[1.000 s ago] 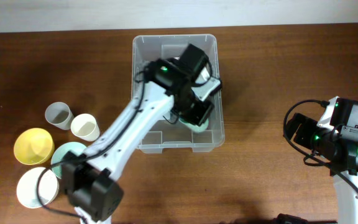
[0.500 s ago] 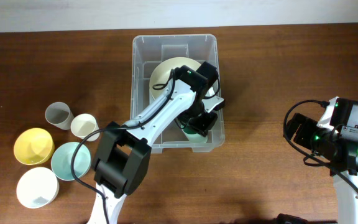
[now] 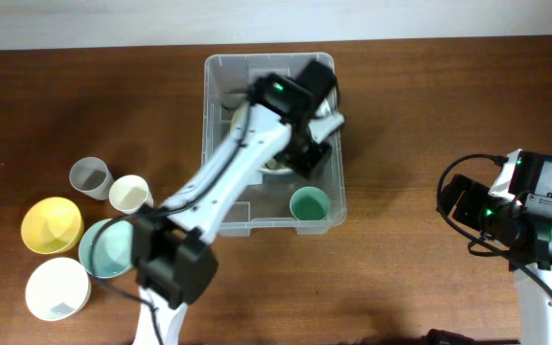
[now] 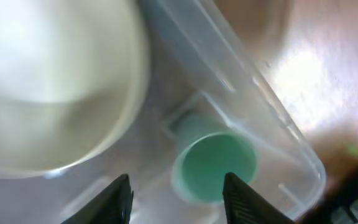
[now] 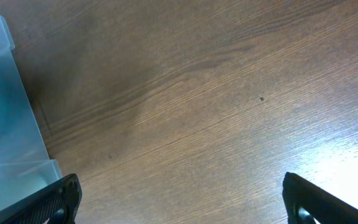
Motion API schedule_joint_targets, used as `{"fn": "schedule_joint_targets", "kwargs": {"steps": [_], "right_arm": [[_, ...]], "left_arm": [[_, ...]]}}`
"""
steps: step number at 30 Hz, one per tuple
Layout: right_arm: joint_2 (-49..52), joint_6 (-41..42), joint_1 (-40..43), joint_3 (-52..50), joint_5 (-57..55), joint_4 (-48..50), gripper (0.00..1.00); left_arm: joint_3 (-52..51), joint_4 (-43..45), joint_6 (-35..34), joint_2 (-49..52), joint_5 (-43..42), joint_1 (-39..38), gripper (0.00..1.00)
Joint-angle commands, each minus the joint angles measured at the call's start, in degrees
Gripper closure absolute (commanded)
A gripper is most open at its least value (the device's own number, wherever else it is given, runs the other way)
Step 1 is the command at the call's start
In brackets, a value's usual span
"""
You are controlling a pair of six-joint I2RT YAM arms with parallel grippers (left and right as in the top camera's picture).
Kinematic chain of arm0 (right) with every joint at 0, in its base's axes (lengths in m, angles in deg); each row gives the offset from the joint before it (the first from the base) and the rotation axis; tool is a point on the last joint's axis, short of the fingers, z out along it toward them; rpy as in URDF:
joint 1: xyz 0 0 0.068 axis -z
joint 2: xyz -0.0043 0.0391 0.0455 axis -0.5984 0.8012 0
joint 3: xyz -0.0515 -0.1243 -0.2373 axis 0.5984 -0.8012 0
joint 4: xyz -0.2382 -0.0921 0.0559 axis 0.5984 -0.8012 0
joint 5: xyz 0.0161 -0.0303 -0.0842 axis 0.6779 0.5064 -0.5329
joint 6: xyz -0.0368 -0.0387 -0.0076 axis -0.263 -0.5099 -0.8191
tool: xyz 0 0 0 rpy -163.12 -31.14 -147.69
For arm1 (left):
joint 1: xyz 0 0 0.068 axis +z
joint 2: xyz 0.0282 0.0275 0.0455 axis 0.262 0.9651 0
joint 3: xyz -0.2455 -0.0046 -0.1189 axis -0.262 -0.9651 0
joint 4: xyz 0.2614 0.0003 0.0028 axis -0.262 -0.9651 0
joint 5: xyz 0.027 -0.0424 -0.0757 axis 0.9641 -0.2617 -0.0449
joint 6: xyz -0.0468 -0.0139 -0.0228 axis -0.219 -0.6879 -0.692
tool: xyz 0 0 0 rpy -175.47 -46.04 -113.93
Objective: Pack container
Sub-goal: 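Move the left gripper back to grip the white cup rim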
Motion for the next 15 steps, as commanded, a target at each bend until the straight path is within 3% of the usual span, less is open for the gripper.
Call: {"fn": "schedule_joint_targets", "kwargs": {"steps": [1,10,15], "right_arm": [[-0.2,-0.2,0.5,-0.2,0.5,0.0,0.01],[-0.2,-0.2,0.5,-0.2,0.5,0.3,0.01],[-0.2,-0.2,0.5,-0.2,0.5,0.5,0.01]], "left_arm": [[3.5,-0.5,-1.3,-9.2,7.6,5.9,0.46],[0.3,-8.6,-7.9,-13.5,10.8,30.7,0.43],[-11.3,-7.0,-9.0,-13.5,9.5,35.6,0.43]]}}
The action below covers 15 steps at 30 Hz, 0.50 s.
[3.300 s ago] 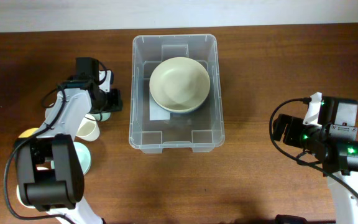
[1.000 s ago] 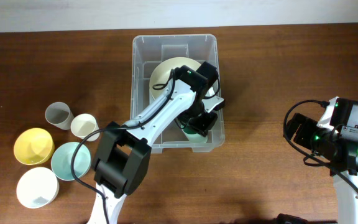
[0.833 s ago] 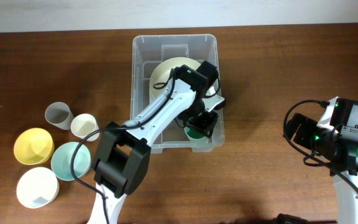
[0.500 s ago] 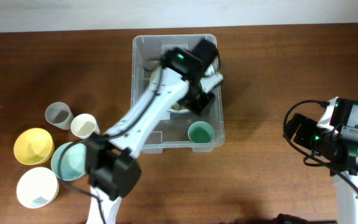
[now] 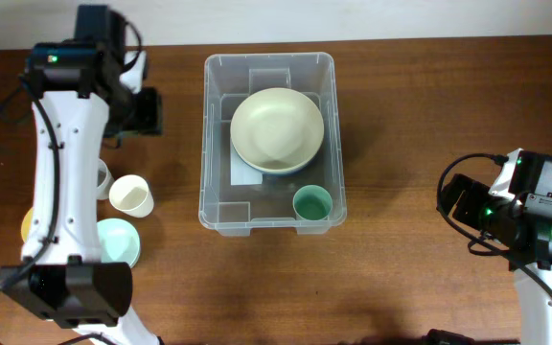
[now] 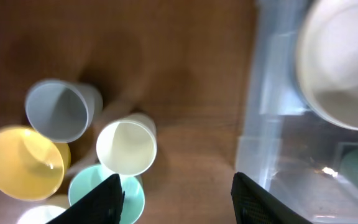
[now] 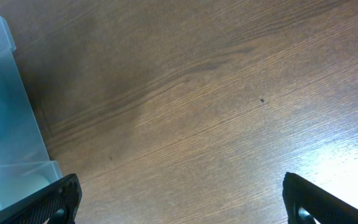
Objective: Pack container
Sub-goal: 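Move the left gripper back to grip the white cup rim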
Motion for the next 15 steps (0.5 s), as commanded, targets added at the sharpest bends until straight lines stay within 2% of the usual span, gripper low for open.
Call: {"fn": "schedule_joint_targets", "kwargs": {"steps": [1,15], "right_arm": [[-0.2,-0.1,0.5,-0.2,0.5,0.3,0.01],[-0.2,-0.1,0.5,-0.2,0.5,0.2,0.01]], "left_arm": [[-8.7,1.6,-1.7,0.4,-0.9,0.9,0.42],[-35.6,19.8,-1.7,0.4,-0.9,3.7,0.42]]}}
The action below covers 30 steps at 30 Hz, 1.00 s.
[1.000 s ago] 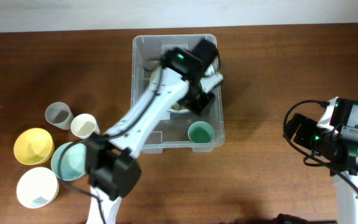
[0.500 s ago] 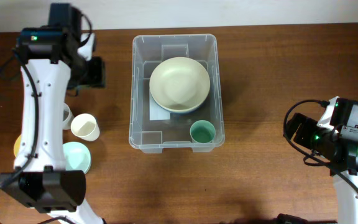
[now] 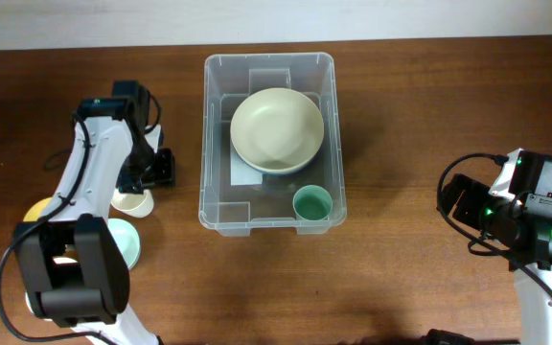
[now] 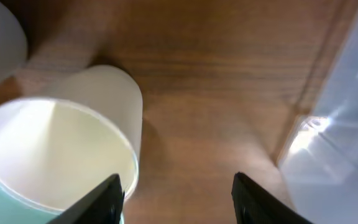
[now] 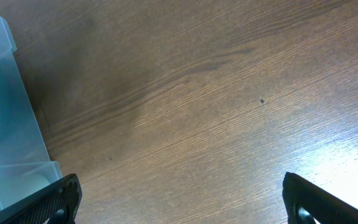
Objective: Pack container
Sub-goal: 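Move the left gripper back to grip the white cup rim, then carry the white cup toward the bin with the left gripper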
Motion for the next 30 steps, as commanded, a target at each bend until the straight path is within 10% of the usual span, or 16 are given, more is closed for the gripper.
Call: {"fn": "schedule_joint_targets", "kwargs": {"steps": [1,7,8,13,30], "right_arm": [[-0.2,-0.2,0.5,-0.2,0.5,0.0,0.01],[-0.2,-0.4,0.5,-0.2,0.5,0.0,0.01],[-0.2,-0.4,0.5,-0.2,0.5,0.0,0.01],[-0.2,-0.4,0.5,-0.2,0.5,0.0,0.01],[-0.2,-0.4,0.5,-0.2,0.4,0.0,0.01]], "left_arm": [[-4.3,4.2,-0.7,-0.1,-0.4,2.4,0.42],[-8.0,9.4,-0.7,-0.1,-0.4,3.0,0.46],[-8.0,9.7,-0.7,-0.1,-0.4,3.0,0.65],[-8.0,10.8,-0.7,-0.1,-0.5,3.0,0.98],[21.5,3.6,-1.2,-10.3,-0.6,-16.1,1.00]]}}
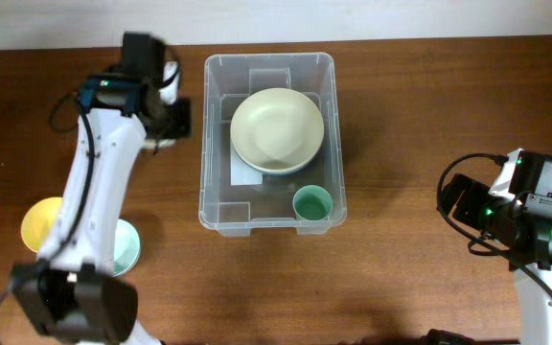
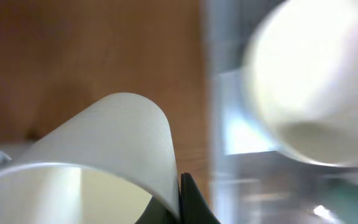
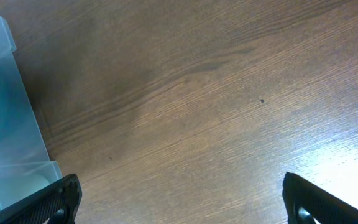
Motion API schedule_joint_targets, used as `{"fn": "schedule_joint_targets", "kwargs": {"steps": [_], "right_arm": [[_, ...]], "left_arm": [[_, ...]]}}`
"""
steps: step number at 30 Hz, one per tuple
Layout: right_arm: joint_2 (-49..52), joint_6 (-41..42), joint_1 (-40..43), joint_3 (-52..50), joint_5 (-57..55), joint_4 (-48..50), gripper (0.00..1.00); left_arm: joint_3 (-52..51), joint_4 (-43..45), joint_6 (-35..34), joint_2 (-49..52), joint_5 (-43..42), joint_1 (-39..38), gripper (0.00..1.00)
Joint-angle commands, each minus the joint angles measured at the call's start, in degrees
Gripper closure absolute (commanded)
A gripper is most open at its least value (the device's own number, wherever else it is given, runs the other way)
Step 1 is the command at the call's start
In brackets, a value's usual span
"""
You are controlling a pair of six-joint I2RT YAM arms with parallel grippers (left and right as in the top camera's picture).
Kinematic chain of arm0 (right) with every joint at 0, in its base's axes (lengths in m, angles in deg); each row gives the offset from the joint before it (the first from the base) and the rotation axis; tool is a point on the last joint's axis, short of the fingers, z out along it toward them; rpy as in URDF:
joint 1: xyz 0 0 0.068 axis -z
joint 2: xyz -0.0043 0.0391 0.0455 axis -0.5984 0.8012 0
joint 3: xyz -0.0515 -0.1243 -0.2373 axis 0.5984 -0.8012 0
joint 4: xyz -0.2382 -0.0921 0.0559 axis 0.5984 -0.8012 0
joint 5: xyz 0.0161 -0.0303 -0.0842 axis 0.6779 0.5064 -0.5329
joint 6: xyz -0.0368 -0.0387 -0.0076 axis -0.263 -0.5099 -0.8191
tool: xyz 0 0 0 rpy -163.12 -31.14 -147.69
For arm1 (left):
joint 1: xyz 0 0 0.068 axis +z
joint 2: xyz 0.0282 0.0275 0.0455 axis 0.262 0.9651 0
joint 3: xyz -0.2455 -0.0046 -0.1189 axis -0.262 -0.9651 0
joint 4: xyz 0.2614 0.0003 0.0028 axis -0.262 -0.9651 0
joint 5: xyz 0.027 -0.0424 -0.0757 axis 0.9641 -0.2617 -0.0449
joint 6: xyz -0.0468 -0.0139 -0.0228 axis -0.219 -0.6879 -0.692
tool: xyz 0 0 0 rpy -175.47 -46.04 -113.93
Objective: Pack container
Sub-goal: 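Carry the white cup toward the bin with the left gripper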
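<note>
A clear plastic container (image 1: 203, 144) stands mid-table with a cream bowl (image 1: 276, 129) and a small green cup (image 1: 310, 203) inside. My left gripper (image 1: 164, 120) hovers just outside the container's left wall, near its back corner. In the left wrist view the left gripper (image 2: 180, 202) is shut on the rim of a cream cup (image 2: 104, 143), with the cream bowl (image 2: 316, 81) blurred to the right. My right gripper (image 3: 180, 200) is open above bare wood at the table's right, nothing between its fingers.
A yellow bowl (image 1: 41, 222) and a teal bowl (image 1: 125, 244) sit at the left front, partly under my left arm. The container's corner (image 3: 5, 112) shows at the left of the right wrist view. Other cups on the left are hidden by the arm.
My left gripper was open, low beside the cream cup on the table. Now it is shut on that cup's rim, and stands farther back, by the container's left wall. The right arm is unchanged.
My left gripper was open inside the container over the green cup. Then it was above the cups and bowls at the left, then down at the cream cup. Now it holds that cup beside the container. The right gripper stayed open and still.
</note>
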Motion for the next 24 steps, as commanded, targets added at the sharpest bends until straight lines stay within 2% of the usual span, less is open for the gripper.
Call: {"fn": "schedule_joint_targets", "kwargs": {"steps": [1,6,11,16,24], "right_arm": [[-0.2,-0.4,0.5,-0.2,0.5,0.0,0.01],[-0.2,-0.4,0.5,-0.2,0.5,0.0,0.01],[-0.2,-0.4,0.5,-0.2,0.5,-0.3,0.01],[-0.2,-0.3,0.5,-0.2,0.5,-0.4,0.01],[-0.2,-0.3,0.5,-0.2,0.5,-0.4,0.01]], "left_arm": [[5.7,-0.7,-0.6,-4.7,-0.7,-8.6,0.99],[6.3,-0.7,-1.7,-4.5,-0.7,-22.6,0.99],[6.3,-1.6,-1.6,-3.2,-1.3,-31.1,0.99],[6.3,-4.6,-1.6,-1.1,-11.5,-32.8,0.99],[6.3,-9.9,-1.2,4.9,-15.9,-32.9,0.99]]}}
